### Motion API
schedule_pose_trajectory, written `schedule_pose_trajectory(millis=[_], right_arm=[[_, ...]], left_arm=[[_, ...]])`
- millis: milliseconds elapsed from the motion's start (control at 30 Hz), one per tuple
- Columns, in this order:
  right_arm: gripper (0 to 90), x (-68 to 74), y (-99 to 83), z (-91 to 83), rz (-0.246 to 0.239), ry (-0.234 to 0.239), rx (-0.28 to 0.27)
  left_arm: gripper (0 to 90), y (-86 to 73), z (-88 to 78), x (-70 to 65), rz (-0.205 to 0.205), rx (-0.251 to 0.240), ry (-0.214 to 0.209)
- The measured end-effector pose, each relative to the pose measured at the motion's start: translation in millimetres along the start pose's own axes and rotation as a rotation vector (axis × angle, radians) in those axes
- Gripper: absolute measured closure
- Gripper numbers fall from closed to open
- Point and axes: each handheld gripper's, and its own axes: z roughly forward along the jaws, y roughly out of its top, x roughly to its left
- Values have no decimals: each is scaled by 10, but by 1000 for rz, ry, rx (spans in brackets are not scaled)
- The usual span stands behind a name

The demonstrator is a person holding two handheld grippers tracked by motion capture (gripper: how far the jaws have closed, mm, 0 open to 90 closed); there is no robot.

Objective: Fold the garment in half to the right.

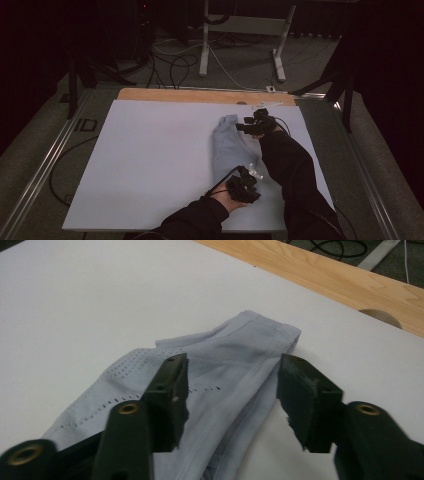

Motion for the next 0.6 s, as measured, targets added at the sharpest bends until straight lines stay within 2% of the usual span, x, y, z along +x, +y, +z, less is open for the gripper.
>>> schedule_pose_trajectory(millis=[133, 267, 300, 367, 467, 600], right_arm=[[304, 24, -13, -45, 10, 3, -19], [157, 26, -2, -69, 18, 27, -30], [142, 23, 2, -71, 14, 42, -29], [140, 30, 8, -76, 19, 44, -27], [124, 54, 16, -90, 9, 51, -29], [113, 89, 24, -106, -1, 46, -36]], left_arm=[[648, 4, -36, -16, 6, -10, 0], [568, 36, -155, -52, 19, -32, -27], [537, 48, -194, -61, 26, -39, -20], [501, 62, -235, -63, 27, -50, -19], [459, 91, -416, -21, 26, -101, -60], [441, 90, -585, 60, 38, -131, -69]])
